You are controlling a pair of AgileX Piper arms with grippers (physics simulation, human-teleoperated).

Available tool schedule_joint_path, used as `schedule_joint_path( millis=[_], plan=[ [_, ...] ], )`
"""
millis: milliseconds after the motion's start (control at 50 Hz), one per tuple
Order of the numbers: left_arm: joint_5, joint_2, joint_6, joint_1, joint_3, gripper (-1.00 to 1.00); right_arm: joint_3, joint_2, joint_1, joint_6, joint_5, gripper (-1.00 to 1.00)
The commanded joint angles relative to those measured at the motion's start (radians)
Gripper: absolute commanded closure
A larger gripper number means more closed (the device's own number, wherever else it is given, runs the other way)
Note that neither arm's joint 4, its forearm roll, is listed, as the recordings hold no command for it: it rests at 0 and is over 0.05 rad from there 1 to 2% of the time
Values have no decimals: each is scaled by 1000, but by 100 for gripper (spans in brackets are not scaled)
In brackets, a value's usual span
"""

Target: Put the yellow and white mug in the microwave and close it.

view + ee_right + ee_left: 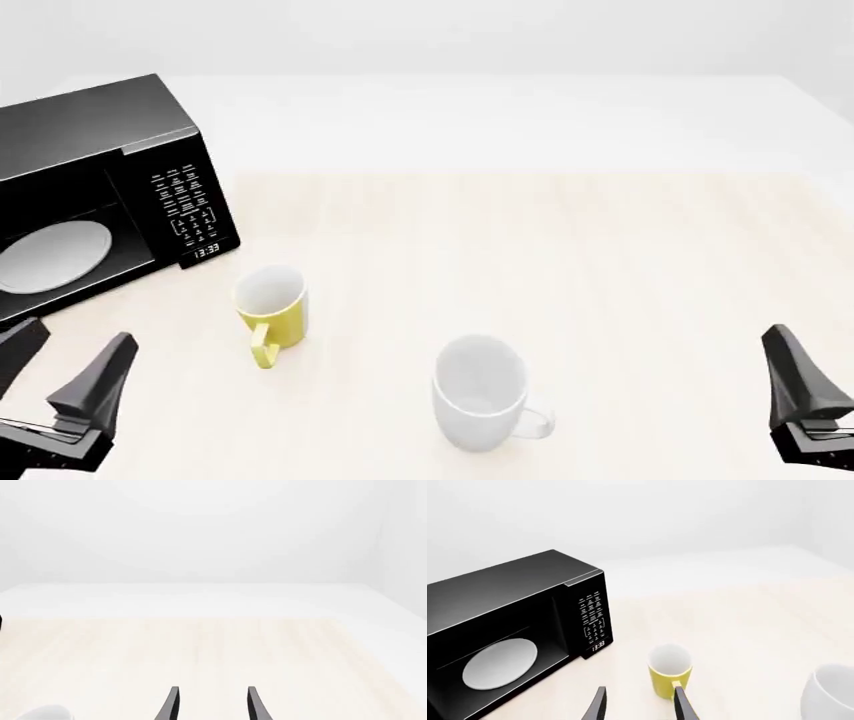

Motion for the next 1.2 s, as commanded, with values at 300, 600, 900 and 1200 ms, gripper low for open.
schedule_joint_path(
  millis=[300, 600, 900, 1200],
  plan=[
    [-256, 410, -80, -105, 2, -100, 1, -2, 0, 0, 1, -100],
    [-407, 652, -127, -155, -17, -100, 1, -2, 0, 0, 1, -100],
    [-520, 843, -167, -182, -33, -100, 1, -2, 0, 0, 1, -100],
    [-636, 1056, -194, -179, -63, -100, 1, -2, 0, 0, 1, -100]
  ],
)
